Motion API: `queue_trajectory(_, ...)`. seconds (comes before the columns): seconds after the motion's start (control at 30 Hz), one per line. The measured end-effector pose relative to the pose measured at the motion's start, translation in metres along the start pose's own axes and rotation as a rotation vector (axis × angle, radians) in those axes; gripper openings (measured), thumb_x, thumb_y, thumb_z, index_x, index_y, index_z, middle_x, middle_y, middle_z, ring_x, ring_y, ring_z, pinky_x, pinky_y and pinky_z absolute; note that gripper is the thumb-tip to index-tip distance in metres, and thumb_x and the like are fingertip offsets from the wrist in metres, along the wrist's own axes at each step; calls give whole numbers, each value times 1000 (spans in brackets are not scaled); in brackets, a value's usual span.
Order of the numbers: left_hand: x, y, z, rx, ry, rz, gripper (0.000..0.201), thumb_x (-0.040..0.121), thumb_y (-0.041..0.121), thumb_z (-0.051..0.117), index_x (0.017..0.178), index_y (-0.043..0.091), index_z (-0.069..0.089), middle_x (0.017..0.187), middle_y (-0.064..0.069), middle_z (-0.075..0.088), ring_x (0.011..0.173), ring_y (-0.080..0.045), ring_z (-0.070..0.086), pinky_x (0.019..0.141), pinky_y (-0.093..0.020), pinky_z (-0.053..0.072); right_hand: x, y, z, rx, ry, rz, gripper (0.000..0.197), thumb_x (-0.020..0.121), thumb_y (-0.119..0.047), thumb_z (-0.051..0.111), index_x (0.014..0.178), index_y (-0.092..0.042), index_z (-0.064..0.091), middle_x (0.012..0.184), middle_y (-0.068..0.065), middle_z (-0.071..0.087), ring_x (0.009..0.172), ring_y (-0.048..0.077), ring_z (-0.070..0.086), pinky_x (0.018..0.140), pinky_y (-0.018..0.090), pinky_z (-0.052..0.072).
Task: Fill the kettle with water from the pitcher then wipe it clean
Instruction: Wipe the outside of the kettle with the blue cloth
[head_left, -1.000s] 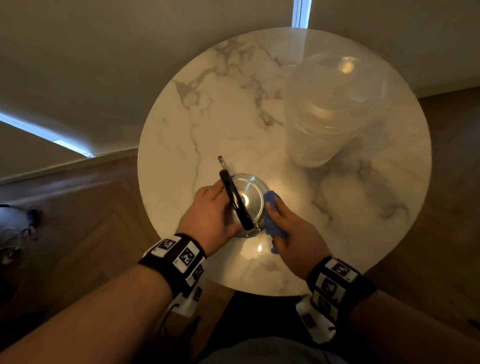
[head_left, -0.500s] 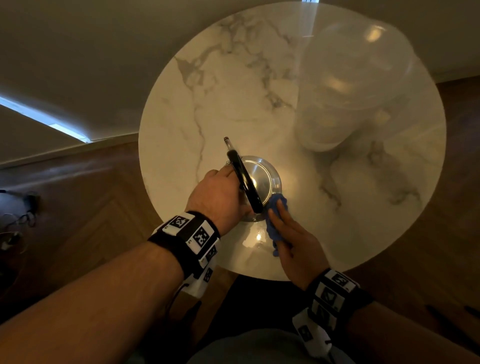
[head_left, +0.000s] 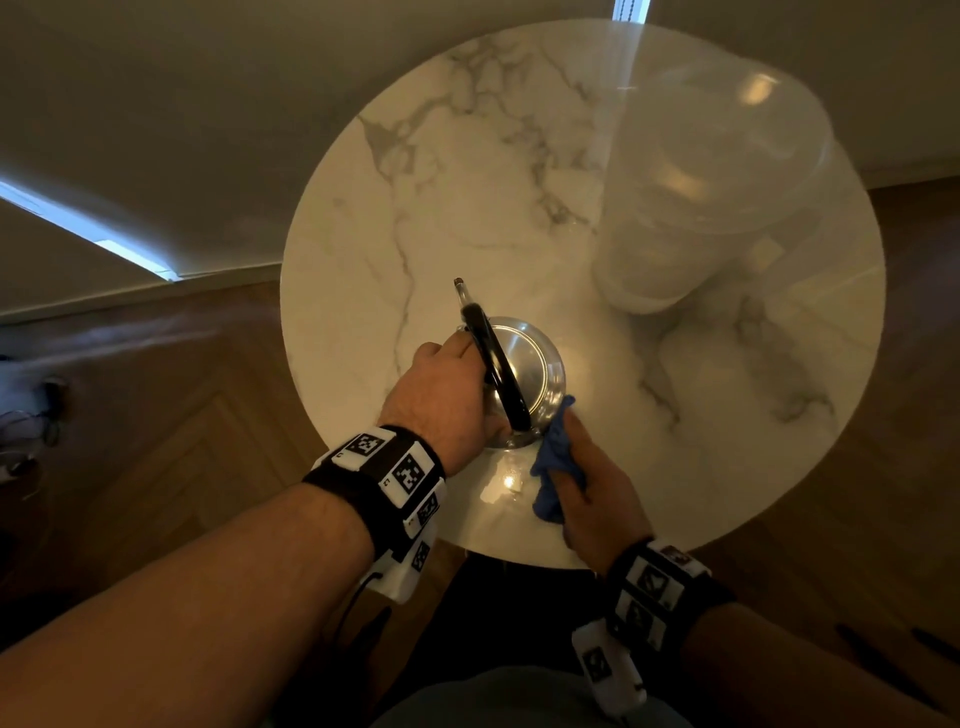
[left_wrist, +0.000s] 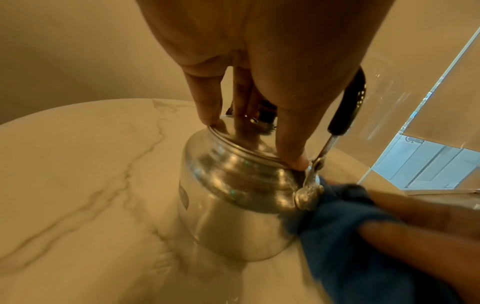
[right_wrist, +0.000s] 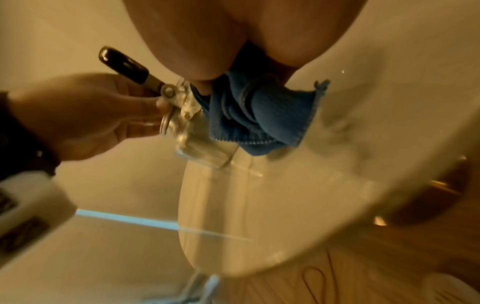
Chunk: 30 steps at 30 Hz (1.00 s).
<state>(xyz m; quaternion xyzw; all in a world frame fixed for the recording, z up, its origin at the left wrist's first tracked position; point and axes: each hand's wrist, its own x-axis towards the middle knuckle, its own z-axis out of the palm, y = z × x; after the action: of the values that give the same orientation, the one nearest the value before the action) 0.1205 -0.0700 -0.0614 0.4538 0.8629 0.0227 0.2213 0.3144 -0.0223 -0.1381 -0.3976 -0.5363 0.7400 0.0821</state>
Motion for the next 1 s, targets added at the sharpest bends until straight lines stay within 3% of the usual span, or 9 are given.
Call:
queue_trajectory(0.1,0,2,-2,-1,-4,-9,78,81,46,78,147,21,44,142,2,50,120,-24,50,91,-34,50,33,-19,-5,-157,176,-65,58,101,-13,51,143,-52,40,84,8,69,55,4,60,53,24,52)
queue_trajectory(0.17,0,2,-2,-14,-8,-21,79,80,46,79,147,22,45,143,2,49,120,-24,49,91,-34,49,47,-28,-8,-275,164,-149,65,99,-11,51,143,-56,39,115,7,69,83,15,70,74,36,61)
queue_trajectory(0.3,0,1,0,-12,-1,-21,79,79,46,80,146,23,45,143,3,49,120,-23,49,91,-30,47,24,-17,-11,-454,60,-212,69,98,-6,52,149,-49,35,160,-15,33,130,23,54,99,39,54)
queue_trajectory(0.4,1,1,-1,-27,-3,-26,79,79,47,79,146,23,44,144,4,49,121,-23,49,91,-29,46,20,-29,-8,-207,84,-108,60,102,-5,45,142,-50,46,117,7,67,79,14,70,59,25,56)
queue_trajectory(0.47,2,1,-1,-37,-1,-26,78,80,46,79,146,24,44,144,4,49,120,-23,49,89,-28,45,45,-50,-11,-90,140,-12,46,103,-10,43,134,-41,58,89,2,68,51,6,61,40,17,45)
queue_trajectory(0.57,1,0,0,-49,3,-26,76,81,44,78,146,24,45,142,5,50,116,-23,50,84,-25,39,99,-80,-14,-271,105,-49,38,97,-10,46,118,-31,71,98,-11,73,81,10,69,59,13,51)
queue_trajectory(0.7,1,-1,0,-50,-7,-36,79,77,45,81,145,24,45,141,7,50,114,-22,49,82,-24,38,137,-104,-5,-360,-100,-37,32,86,-19,52,102,-30,77,103,-6,77,100,20,71,90,38,56)
queue_trajectory(0.9,0,2,-6,-105,-21,-33,71,84,41,74,146,24,45,145,4,49,117,-24,48,83,-23,32,83,-99,-18,-366,-44,-80,35,99,-7,50,114,-31,71,85,-8,72,53,6,62,43,19,47)
queue_trajectory(1.0,-1,2,-10,-95,-25,-12,67,87,41,70,146,22,45,148,4,47,121,-24,47,87,-23,34,74,-84,-33,-494,-42,-122,57,94,4,45,116,-44,67,97,-8,69,60,2,60,47,13,46)
